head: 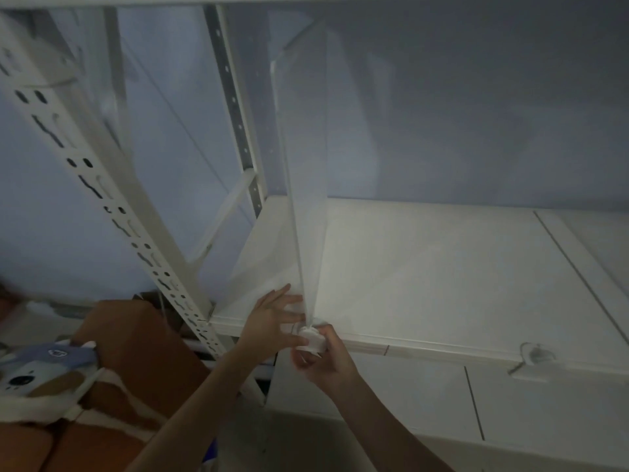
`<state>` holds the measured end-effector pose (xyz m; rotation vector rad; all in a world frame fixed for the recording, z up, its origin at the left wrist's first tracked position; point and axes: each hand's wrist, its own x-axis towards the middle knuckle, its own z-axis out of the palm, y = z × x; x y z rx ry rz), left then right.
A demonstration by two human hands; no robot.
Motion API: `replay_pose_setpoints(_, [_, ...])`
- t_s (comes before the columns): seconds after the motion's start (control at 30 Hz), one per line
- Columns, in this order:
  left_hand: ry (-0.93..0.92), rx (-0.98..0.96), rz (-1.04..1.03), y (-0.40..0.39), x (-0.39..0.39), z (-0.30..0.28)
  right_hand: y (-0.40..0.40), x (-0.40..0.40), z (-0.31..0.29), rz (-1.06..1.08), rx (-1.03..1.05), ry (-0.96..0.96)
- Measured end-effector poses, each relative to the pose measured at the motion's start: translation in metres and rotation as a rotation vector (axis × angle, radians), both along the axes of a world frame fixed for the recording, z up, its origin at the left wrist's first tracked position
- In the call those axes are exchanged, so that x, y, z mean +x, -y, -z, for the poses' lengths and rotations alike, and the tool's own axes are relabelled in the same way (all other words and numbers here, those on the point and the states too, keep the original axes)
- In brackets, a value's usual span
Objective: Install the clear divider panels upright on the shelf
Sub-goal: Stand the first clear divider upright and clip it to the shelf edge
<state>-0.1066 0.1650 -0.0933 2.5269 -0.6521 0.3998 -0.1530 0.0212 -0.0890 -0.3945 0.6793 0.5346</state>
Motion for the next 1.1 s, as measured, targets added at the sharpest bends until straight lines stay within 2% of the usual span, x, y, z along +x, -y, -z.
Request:
replay_pose_setpoints(0.17, [0.062, 0.057, -0.018, 0.011, -0.005, -0.002, 0.01, -0.002, -0.005, -0.022, -0.031, -0.027])
replay_pose_setpoints(0.33, [-0.055, -0.015, 0.078, 0.034, 0.0, 0.013, 0.041, -0.006, -0.005, -0.063, -0.116, -0.051])
replay_pose_setpoints(0.57, [-0.021, -0.043, 0.067, 0.054, -0.002, 0.008, 0.055, -0.006, 0.0, -0.084, -0.13, -0.018])
replay_pose_setpoints(1.1, [-0.132, -0.052, 0.06, 0.077, -0.004, 0.013, 0.082, -0.009, 0.007, -0.158, -0.208, 0.036])
